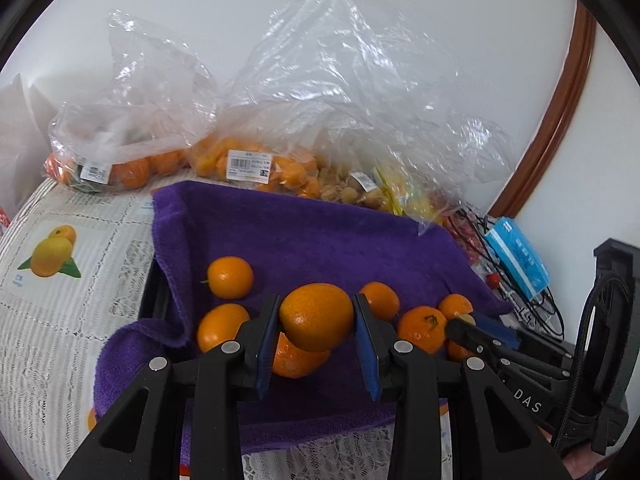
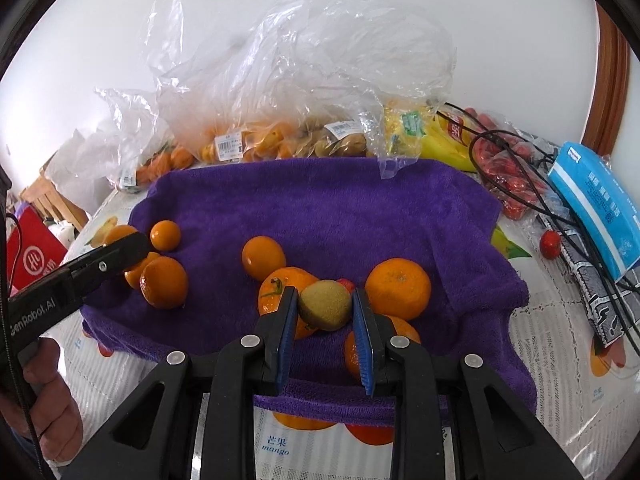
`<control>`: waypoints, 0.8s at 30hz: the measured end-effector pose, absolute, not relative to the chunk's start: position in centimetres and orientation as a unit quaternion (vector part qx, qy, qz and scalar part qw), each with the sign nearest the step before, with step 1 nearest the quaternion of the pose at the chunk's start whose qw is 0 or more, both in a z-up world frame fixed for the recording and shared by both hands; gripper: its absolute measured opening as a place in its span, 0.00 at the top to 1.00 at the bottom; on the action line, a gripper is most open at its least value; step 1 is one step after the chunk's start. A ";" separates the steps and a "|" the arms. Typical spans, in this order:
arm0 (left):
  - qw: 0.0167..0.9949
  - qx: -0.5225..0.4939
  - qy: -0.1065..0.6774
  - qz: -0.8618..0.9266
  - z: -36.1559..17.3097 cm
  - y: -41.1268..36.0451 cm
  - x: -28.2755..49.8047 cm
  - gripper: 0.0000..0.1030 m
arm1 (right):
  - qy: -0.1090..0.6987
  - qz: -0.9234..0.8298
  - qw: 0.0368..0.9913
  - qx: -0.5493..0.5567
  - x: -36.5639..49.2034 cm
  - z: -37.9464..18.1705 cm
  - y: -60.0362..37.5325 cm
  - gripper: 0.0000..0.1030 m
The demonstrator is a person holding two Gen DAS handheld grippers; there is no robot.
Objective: Organize fruits
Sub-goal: 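Open both tools to release the fruit and orange onto the towel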
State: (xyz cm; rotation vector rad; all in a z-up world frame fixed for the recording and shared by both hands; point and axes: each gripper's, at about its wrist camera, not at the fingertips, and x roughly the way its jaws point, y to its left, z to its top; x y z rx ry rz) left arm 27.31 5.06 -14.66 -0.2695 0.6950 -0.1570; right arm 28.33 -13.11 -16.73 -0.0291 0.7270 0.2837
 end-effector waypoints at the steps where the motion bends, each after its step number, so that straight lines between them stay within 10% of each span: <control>1: 0.928 -0.127 0.342 -0.077 -14.8 4.9 27.4 0.67 | 0.354 0.137 0.925 -0.017 28.3 -16.7 -13.1 0.71; 24: 0.925 -0.111 0.357 -0.069 -15.6 4.2 27.8 0.67 | 0.349 0.125 0.929 -0.007 28.5 -16.4 -13.6 0.59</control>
